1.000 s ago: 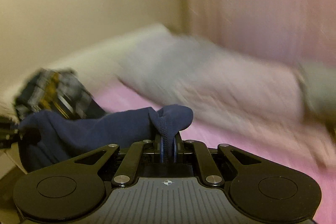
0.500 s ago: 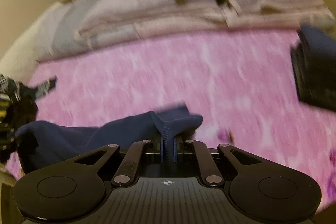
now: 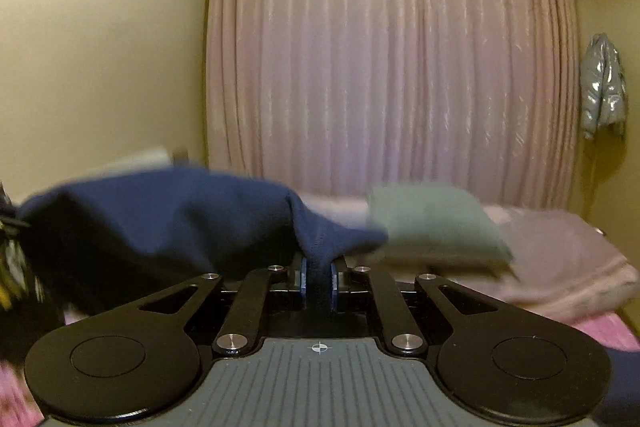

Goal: Fold clothes

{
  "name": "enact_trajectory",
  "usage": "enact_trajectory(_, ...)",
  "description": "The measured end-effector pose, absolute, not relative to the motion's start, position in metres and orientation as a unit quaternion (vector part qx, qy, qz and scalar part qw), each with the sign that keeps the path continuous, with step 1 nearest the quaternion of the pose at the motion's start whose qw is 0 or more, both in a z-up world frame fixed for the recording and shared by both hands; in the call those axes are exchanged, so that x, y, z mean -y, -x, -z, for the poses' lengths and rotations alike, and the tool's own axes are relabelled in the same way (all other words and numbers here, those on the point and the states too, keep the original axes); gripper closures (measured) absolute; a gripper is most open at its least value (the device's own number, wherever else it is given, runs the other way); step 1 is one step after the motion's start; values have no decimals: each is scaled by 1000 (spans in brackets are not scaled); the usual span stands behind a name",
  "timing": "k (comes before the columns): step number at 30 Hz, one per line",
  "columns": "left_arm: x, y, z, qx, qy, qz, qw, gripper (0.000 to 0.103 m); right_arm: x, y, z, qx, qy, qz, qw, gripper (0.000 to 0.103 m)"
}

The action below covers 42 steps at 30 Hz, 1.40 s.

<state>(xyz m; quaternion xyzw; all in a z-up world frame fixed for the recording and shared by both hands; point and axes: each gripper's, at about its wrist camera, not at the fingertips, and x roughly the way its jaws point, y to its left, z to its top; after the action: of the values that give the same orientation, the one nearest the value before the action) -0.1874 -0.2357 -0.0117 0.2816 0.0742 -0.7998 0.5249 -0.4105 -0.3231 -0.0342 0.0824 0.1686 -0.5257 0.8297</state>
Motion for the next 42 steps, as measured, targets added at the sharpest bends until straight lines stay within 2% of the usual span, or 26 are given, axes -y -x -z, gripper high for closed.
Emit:
enact_trajectory(1,226,189,36,-112,-300,800,508,57,311,417,61,-196,-104,533,817,31)
enact_trajectory(2,218,187,58,-143,-317,792,501,59,298,423,88,-224,-128,539,802,25)
enact_trajectory(5,188,179,122,-236,-359,754,497,60,260,440,158,-306,-221,535,756,25)
enact_trajectory(8,167,167,163,-311,-373,718,498,60,229,451,194,-336,-287,538,718,25)
enact_trajectory(13,182,151,175,-314,-376,708,508,59,228,451,203,-338,-320,539,702,25)
enact_trajectory(19,265,149,189,-321,-366,701,521,52,317,433,198,-359,-286,492,740,25)
enact_trajectory(21,298,154,195,-322,-362,699,527,48,354,427,224,-369,-278,473,750,25)
enact_trajectory(23,331,159,204,-327,-356,695,532,39,394,419,241,-380,-270,450,762,25)
enact_trajectory(31,443,172,278,-376,-346,671,537,39,531,358,337,-421,-271,355,790,26)
enact_trajectory(32,452,173,287,-382,-347,670,534,40,543,355,346,-422,-275,350,790,28)
enact_trajectory(33,460,175,296,-390,-350,666,531,41,552,356,352,-421,-287,351,786,56)
enact_trajectory(34,467,176,305,-398,-354,661,528,48,561,358,357,-419,-301,353,781,73)
enact_trajectory(35,472,177,311,-407,-358,658,522,66,565,365,357,-415,-312,359,775,89)
enact_trajectory(36,474,178,313,-417,-358,658,515,77,568,372,356,-411,-324,367,769,100)
enact_trajectory(37,474,180,313,-423,-356,660,509,96,569,379,349,-405,-330,369,769,100)
enact_trajectory(42,429,192,252,-371,-318,728,480,99,518,424,277,-378,-295,366,798,100)
